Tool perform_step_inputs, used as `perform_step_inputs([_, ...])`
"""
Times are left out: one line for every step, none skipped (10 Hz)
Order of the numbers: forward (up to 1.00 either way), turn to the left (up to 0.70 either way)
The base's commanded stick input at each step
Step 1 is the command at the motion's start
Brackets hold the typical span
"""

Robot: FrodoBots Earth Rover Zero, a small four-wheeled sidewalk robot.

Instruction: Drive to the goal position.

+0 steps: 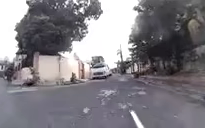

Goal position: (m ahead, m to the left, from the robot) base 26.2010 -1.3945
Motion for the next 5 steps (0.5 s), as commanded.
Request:
perform_step_inputs([0.85, -0.34])
perform_step_inputs([0.85, -0.34])
perform_step_inputs([0.85, -0.34])
perform_step_inputs([0.85, -0.34])
perform_step_inputs([0.85, -0.34])
